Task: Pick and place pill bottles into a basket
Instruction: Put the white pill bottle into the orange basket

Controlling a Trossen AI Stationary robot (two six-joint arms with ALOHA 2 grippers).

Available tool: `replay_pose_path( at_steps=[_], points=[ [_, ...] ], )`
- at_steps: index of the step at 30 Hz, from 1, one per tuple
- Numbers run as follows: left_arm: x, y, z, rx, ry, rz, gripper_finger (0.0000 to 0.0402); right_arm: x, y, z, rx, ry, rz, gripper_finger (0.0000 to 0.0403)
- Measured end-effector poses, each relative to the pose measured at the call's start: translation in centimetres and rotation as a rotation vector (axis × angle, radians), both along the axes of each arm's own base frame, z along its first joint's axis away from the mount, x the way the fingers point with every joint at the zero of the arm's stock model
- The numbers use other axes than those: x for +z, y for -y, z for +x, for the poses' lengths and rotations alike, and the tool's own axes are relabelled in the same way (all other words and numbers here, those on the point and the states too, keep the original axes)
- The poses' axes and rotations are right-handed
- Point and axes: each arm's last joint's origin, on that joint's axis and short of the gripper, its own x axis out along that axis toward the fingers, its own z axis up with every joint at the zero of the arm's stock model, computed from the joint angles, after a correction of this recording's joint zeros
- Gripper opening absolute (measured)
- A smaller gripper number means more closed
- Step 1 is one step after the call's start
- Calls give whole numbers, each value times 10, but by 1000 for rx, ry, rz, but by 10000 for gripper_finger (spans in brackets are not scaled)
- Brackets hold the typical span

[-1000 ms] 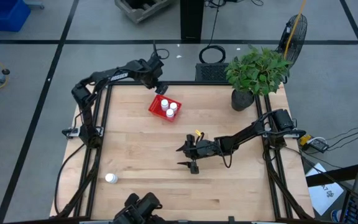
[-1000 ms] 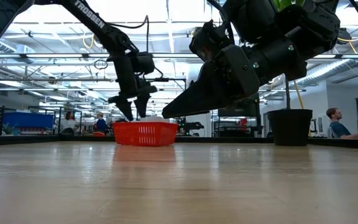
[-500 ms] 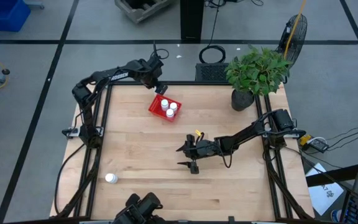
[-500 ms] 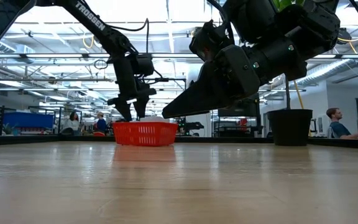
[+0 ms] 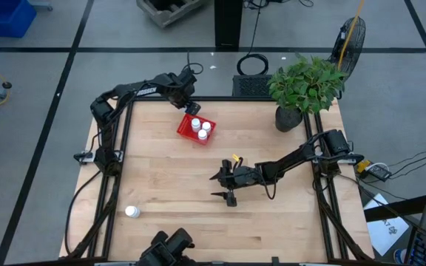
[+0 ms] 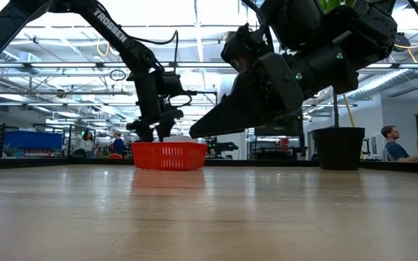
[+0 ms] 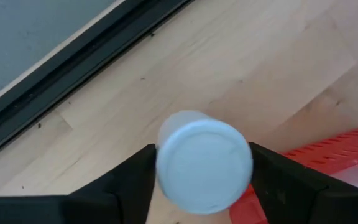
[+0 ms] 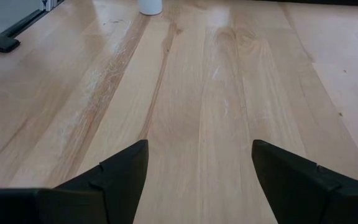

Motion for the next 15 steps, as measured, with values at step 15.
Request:
replay_pose_path(
  at_steps=[15],
  points=[
    [1, 0, 0, -16, 7, 0, 187, -1, 0, 0, 0, -6, -1, 276]
  ],
)
